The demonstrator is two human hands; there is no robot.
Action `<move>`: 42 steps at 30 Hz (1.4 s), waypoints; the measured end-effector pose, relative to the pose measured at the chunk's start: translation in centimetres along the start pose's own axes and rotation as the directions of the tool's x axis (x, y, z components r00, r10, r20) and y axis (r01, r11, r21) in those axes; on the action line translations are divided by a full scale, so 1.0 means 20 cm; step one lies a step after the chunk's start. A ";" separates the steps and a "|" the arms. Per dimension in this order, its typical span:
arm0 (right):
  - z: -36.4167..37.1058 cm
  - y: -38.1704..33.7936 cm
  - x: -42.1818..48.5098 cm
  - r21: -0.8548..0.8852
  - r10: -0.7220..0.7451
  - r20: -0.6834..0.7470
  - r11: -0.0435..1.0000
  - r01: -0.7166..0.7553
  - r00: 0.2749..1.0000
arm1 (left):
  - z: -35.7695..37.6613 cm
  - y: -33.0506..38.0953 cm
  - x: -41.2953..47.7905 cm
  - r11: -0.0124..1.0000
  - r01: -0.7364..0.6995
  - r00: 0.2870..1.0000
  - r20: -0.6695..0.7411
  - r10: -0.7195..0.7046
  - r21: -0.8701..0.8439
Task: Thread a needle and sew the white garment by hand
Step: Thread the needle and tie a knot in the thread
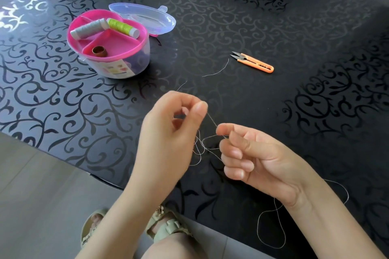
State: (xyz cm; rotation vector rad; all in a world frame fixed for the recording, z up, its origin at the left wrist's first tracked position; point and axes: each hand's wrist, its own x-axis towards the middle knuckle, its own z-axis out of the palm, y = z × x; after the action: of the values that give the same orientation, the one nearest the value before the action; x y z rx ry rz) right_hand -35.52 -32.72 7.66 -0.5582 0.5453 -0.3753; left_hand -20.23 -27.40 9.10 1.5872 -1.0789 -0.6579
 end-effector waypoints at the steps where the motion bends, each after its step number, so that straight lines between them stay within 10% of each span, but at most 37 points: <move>1: -0.01 0.00 0.00 0.026 -0.001 0.000 1.000 0.001 1.000 | -0.01 0.00 0.01 0.997 0.050 0.998 -0.021 -0.051 -0.059; 22: 0.00 0.01 0.00 0.068 0.045 0.047 0.997 -0.048 0.998 | -0.28 -0.08 0.13 0.785 0.308 0.780 -0.329 -0.532 -0.538; 28: 0.12 -0.07 -0.04 0.082 0.061 -0.054 0.995 -0.056 0.997 | -0.35 0.00 0.05 0.991 0.088 0.902 -0.430 -0.039 0.096; 34: 0.38 -0.21 -0.17 -0.129 0.028 -0.158 0.990 -0.049 0.987 | -0.18 0.29 -0.13 0.982 -0.151 0.952 0.251 0.175 -0.112; 42: 0.72 -0.34 -0.40 -0.117 -0.018 -0.187 0.993 -0.004 0.982 | -0.24 0.55 -0.23 0.960 -0.231 0.963 0.103 0.249 -0.159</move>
State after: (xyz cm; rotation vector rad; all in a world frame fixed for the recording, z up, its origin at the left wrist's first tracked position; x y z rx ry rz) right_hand -34.87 -28.66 25.00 -0.6416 0.7507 -0.4074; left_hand -21.68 -21.62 20.46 1.2790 -1.2624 -0.6592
